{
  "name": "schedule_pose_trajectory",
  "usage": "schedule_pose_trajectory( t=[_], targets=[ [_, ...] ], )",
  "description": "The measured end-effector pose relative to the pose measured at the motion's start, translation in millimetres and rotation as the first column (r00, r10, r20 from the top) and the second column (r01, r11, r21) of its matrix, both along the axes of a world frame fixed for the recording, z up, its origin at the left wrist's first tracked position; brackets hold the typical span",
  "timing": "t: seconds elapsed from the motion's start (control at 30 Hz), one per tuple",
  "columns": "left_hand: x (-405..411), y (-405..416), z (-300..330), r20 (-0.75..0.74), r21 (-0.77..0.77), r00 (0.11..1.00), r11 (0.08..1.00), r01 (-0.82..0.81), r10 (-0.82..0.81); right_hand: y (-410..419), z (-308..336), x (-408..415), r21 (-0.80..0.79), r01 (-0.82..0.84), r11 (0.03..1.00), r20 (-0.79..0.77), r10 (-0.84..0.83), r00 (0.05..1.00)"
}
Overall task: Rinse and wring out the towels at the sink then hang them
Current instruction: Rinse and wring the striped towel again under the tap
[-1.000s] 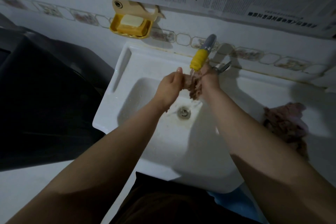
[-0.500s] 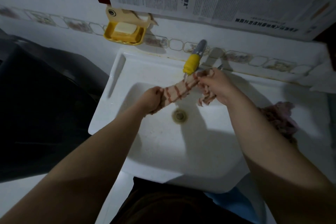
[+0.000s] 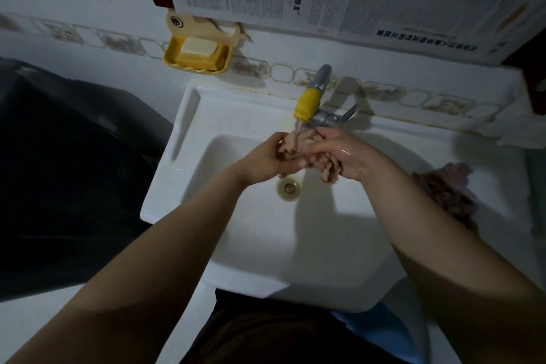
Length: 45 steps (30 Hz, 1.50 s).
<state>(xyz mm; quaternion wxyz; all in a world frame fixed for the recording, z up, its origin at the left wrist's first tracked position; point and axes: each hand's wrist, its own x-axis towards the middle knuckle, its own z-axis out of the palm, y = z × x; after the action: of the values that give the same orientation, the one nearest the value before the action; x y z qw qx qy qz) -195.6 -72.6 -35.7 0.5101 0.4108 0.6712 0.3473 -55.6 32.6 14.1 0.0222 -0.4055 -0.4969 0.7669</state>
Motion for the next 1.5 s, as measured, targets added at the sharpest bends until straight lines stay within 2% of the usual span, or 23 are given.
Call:
schedule_pose_trajectory(
  t=[0.07, 0.13, 0.17, 0.23, 0.3, 0.37, 0.5, 0.57, 0.63, 0.7, 0.83, 0.87, 0.9, 0.97, 1.0, 1.03, 1.1, 1.17, 1.23, 1.3, 1.4, 1.43, 1.5],
  targets=[
    [-1.5, 3.5, -1.2, -0.313, -0.042, 0.943, 0.994, 0.1, -0.108, 4.9, -4.5, 14.0, 0.263, -0.234, 0.936, 0.21, 0.182, 0.961],
    [-0.7, 6.0, 6.6, -0.441, -0.009, 0.893, 0.995, 0.096, -0.09, 4.9, -13.8, 25.7, 0.409, -0.483, 0.774, 0.4, 0.323, 0.858],
    [2.2, 6.5, 13.2, -0.425, 0.026, 0.902, 0.996, 0.09, -0.071, 0.2, -16.9, 28.6, 0.401, -0.531, 0.747, 0.421, 0.365, 0.831],
    [15.3, 8.7, 27.1, -0.265, 0.097, 0.963, 0.992, 0.083, -0.055, -14.0, -32.7, 30.4, 0.341, -0.582, 0.738, 0.442, 0.421, 0.792],
    [31.2, 10.4, 35.4, -0.184, 0.099, 0.976, 0.985, 0.141, -0.121, -31.2, -47.0, 25.4, 0.229, -0.598, 0.768, 0.532, 0.415, 0.738],
    [41.0, 10.0, 37.0, -0.211, 0.08, 0.956, 0.971, 0.226, -0.205, -43.0, -59.1, 19.8, 0.135, -0.595, 0.792, 0.575, 0.426, 0.698],
    [33.3, 7.3, 40.5, -0.22, 0.03, 0.951, 0.973, 0.228, -0.217, -52.9, -76.3, 16.8, 0.112, -0.542, 0.833, 0.394, 0.464, 0.794],
    [19.5, 8.6, 42.3, -0.378, -0.006, 0.895, 0.967, 0.255, -0.239, -48.4, -79.1, 19.5, 0.127, -0.5, 0.857, 0.333, 0.438, 0.835],
    [3.4, 11.4, 43.7, -0.577, -0.06, 0.776, 0.96, 0.272, -0.256, -37.1, -79.7, 24.2, 0.087, -0.441, 0.893, 0.292, 0.401, 0.869],
    [-9.3, 10.8, 41.7, -0.666, -0.124, 0.699, 0.963, 0.241, -0.26, -23.1, -79.6, 26.2, 0.078, -0.356, 0.931, 0.297, 0.319, 0.9],
    [-15.3, 3.5, 19.6, -0.718, -0.212, 0.666, 0.975, 0.068, -0.202, -0.2, -56.1, 5.5, 0.094, -0.065, 0.993, 0.172, 0.048, 0.984],
    [-12.7, 3.0, 12.3, -0.69, -0.217, 0.701, 0.975, 0.034, -0.179, 3.3, -49.9, -3.0, 0.102, 0.019, 0.995, 0.104, -0.03, 0.994],
    [-9.8, 2.7, 7.0, -0.612, -0.199, 0.781, 0.98, 0.003, -0.127, 5.2, -46.5, -11.7, 0.108, 0.096, 0.99, 0.04, -0.101, 0.994],
    [-4.3, 2.9, 4.9, -0.255, -0.16, 0.965, 0.982, -0.098, 0.055, 2.0, -38.5, -26.2, 0.052, 0.216, 0.975, -0.045, -0.214, 0.976],
    [-3.9, 2.1, 7.0, -0.034, -0.19, 0.984, 0.966, -0.176, 0.173, -1.4, -37.2, -30.8, 0.002, 0.249, 0.969, -0.082, -0.248, 0.965],
    [-5.0, 0.3, 9.4, 0.153, -0.236, 0.946, 0.94, -0.244, 0.284, -4.8, -36.9, -34.1, -0.055, 0.266, 0.962, -0.118, -0.271, 0.955],
    [-9.2, -2.9, 6.8, 0.386, -0.299, 0.802, 0.884, -0.359, 0.456, -11.5, -34.1, -37.6, -0.112, 0.285, 0.952, -0.158, -0.3, 0.941],
    [-10.9, -0.7, 0.7, 0.453, -0.351, 0.655, 0.797, -0.492, 0.605, -18.3, -32.3, -39.4, -0.082, 0.257, 0.963, -0.185, -0.268, 0.946],
    [-2.0, 5.8, -0.2, 0.433, -0.355, 0.619, 0.755, -0.552, 0.656, -30.1, -33.0, -41.2, 0.035, 0.168, 0.985, -0.231, -0.155, 0.96],
    [13.2, 11.8, 2.8, 0.454, -0.316, 0.635, 0.779, -0.541, 0.625, -42.0, -34.4, -42.8, 0.305, 0.082, 0.949, -0.194, -0.022, 0.981],
    [32.0, 17.8, 9.9, 0.448, -0.356, 0.669, 0.805, -0.475, 0.593, -46.0, -39.7, -47.6, 0.681, 0.14, 0.719, -0.122, -0.076, 0.99],
    [36.0, 18.7, 10.4, 0.428, -0.369, 0.699, 0.817, -0.444, 0.573, -44.0, -41.7, -49.0, 0.725, 0.173, 0.667, -0.125, -0.119, 0.985],
    [40.1, 19.1, 7.1, 0.368, -0.392, 0.76, 0.83, -0.397, 0.536, -38.2, -44.3, -53.4, 0.687, 0.211, 0.695, -0.119, -0.179, 0.977]
  ],
)
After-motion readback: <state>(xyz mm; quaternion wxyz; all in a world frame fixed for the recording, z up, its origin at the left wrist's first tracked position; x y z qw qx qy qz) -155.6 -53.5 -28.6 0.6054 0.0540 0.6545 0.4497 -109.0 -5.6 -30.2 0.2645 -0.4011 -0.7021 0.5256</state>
